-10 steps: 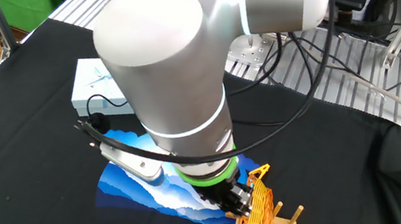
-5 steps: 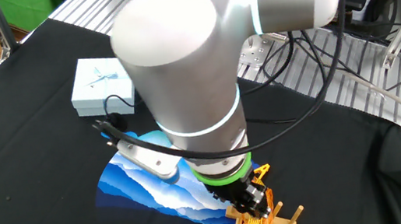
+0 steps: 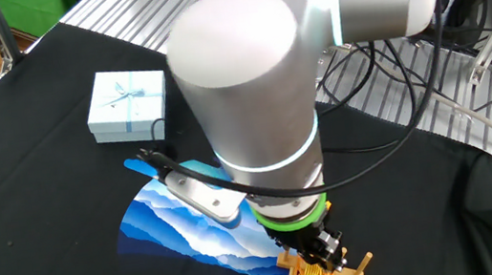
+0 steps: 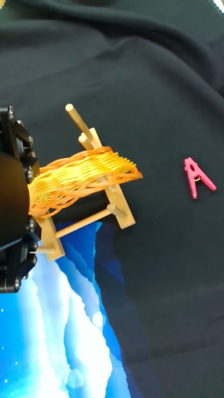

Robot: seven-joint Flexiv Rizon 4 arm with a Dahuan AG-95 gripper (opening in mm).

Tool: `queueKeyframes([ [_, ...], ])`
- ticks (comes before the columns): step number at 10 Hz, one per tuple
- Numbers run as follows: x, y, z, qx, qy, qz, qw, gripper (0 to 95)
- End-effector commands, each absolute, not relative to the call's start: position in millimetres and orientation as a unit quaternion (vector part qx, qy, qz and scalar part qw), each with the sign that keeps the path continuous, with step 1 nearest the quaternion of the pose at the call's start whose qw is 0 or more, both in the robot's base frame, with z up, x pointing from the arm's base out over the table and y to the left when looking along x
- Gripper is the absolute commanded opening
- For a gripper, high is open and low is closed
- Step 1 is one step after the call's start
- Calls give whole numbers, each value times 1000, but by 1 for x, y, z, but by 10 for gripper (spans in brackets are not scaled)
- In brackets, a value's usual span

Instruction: Take the dish off the dish rack

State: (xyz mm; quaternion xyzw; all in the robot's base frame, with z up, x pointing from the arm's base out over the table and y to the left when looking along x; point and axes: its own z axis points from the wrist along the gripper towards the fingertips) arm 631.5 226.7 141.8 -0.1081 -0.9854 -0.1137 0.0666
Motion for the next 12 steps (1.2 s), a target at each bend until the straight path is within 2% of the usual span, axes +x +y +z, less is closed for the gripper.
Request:
queueKeyframes([
  [1, 633, 227, 140, -107, -986, -110, 66, 380],
  [9, 634, 227, 143, -122, -984, -112, 73, 380],
  [10, 634, 227, 147, -132, -983, -110, 73, 570],
  [12, 635, 226, 155, -127, -983, -108, 77, 570],
])
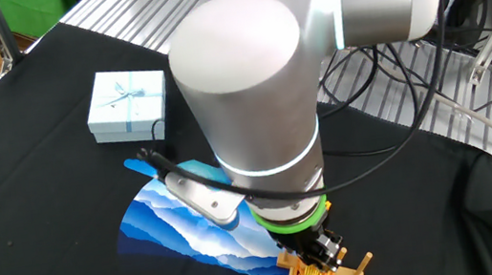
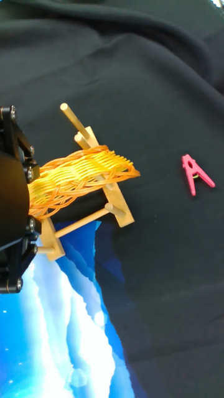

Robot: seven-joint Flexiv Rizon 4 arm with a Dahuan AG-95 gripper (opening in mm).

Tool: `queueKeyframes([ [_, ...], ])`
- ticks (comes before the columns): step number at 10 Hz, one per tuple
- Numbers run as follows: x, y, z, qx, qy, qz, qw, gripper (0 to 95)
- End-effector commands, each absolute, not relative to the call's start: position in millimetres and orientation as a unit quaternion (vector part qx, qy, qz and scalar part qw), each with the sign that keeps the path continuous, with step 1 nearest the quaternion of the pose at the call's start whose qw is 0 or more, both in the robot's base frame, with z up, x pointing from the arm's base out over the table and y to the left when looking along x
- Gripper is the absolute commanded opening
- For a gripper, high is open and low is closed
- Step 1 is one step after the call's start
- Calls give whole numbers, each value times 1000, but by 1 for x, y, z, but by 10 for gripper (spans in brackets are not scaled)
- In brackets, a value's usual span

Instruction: Take the dish off the dish rack

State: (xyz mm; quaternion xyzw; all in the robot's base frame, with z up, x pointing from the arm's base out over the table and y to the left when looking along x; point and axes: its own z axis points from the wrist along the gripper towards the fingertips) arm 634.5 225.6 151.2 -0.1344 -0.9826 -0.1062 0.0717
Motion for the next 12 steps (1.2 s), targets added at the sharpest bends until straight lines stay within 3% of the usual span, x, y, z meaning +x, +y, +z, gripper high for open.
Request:
queueKeyframes([
  [1, 636, 225, 161, -124, -983, -108, 80, 570],
  [7, 637, 225, 163, -117, -984, -94, 93, 570],
  [12, 637, 225, 163, -75, -989, -91, 86, 570],
])
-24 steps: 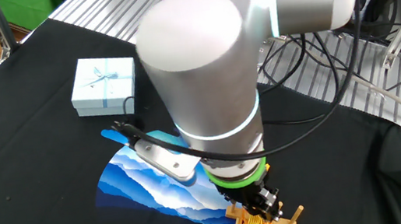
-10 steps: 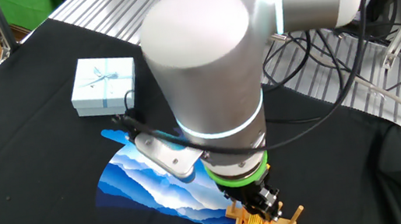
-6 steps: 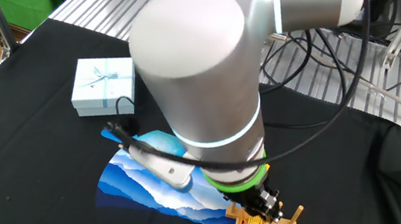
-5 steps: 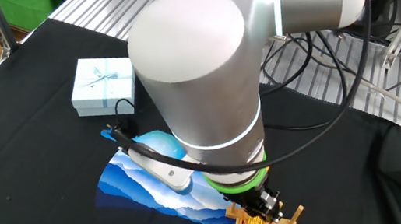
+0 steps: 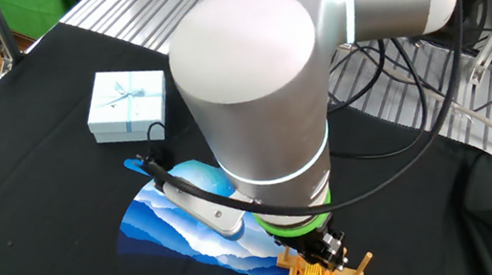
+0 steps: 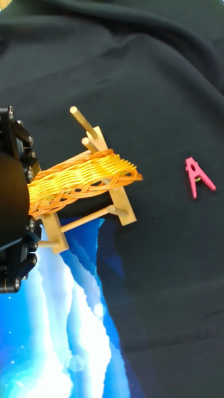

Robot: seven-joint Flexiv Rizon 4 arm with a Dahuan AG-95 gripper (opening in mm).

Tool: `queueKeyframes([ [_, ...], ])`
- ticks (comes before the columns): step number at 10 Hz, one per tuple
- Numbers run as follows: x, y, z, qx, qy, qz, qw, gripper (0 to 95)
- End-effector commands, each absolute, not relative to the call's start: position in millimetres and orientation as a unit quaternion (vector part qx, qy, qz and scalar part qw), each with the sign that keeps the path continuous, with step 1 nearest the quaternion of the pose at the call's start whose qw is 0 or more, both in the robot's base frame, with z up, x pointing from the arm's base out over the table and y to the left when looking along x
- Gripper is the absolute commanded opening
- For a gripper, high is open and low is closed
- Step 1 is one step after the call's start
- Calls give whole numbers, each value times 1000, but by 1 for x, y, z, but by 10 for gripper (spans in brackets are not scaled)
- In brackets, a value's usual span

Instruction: Take the dish off the dish rack

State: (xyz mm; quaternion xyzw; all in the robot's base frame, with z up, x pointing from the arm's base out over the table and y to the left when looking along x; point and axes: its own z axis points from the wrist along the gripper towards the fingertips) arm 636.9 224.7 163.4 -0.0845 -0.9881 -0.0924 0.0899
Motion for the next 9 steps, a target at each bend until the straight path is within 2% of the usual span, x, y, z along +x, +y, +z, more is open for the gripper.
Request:
queueKeyframes([
  [1, 637, 225, 163, -70, -990, -90, 81, 570],
  [6, 637, 225, 163, -65, -992, -85, 68, 570],
  [9, 643, 241, 152, -75, -991, -84, 66, 570],
])
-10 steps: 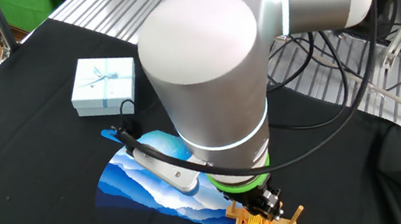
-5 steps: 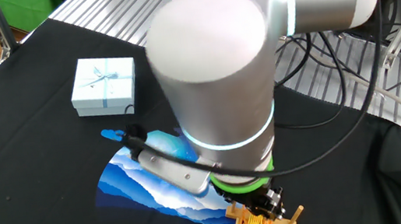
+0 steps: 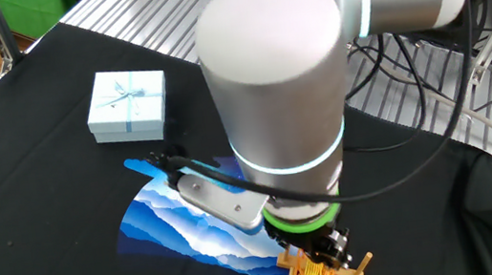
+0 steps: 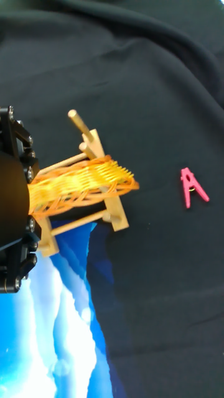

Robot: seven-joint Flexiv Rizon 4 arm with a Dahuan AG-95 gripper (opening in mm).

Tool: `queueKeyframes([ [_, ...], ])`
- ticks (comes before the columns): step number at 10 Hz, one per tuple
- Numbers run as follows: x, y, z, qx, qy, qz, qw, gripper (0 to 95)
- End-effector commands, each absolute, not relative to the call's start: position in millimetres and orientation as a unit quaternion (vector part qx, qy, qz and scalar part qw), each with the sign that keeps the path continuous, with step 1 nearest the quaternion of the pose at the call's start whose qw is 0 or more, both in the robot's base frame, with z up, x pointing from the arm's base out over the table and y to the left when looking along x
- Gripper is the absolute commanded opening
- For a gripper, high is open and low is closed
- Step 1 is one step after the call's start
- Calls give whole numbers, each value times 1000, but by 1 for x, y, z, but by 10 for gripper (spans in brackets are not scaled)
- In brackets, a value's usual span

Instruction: Take the dish off the dish rack

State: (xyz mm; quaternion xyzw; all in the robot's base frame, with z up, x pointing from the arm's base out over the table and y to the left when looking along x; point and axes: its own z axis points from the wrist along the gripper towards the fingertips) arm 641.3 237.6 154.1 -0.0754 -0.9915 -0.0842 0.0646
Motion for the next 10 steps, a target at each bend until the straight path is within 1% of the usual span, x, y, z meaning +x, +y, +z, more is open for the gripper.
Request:
queueKeyframes([
  [1, 643, 244, 150, -75, -992, -81, 65, 570],
  [6, 653, 246, 147, -61, -995, -57, 61, 570],
  [10, 662, 240, 143, -53, -995, -60, 60, 570],
])
